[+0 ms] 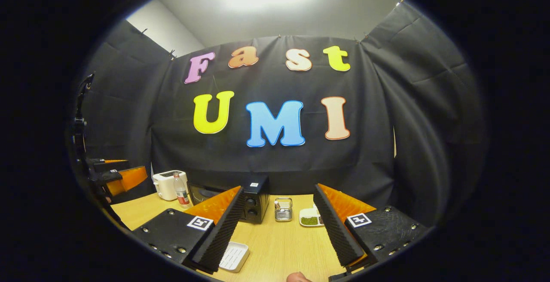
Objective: Open the electric oven with the left hand, put the food in, and close the electric oven.
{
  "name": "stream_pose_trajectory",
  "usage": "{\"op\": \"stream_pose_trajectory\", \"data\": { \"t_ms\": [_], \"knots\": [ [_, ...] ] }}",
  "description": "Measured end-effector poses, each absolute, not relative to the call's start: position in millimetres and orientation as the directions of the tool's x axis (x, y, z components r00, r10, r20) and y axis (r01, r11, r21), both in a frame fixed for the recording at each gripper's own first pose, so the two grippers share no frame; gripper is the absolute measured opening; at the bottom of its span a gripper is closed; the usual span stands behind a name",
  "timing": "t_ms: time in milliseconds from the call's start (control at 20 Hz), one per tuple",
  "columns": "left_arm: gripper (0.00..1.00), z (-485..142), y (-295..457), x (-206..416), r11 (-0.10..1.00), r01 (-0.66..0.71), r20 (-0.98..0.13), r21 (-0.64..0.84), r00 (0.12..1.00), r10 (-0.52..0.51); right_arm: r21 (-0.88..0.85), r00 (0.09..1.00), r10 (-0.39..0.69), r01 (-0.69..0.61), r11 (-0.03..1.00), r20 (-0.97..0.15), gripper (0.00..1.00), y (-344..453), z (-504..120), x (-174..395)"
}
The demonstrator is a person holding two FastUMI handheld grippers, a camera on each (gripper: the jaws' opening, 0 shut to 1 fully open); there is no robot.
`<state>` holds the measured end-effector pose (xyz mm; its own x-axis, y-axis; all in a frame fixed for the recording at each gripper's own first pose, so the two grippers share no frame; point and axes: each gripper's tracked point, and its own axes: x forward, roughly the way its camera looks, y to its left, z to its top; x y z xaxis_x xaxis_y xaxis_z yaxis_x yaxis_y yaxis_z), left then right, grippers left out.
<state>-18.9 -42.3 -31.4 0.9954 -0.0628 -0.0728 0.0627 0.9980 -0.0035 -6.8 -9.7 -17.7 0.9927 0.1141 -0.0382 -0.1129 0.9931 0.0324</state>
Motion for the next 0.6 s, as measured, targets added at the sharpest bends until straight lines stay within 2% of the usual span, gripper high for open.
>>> {"op": "stream_pose_trajectory", "data": {
  "t_ms": [600],
  "knots": [
    [1.0,-19,5,-51,0.999,0.047,-0.021,0.009,0.999,-0.047,0.04,0.994,0.108,-0.107,0.993,-0.03,0.98,24,-5,-24]
  ]
}}
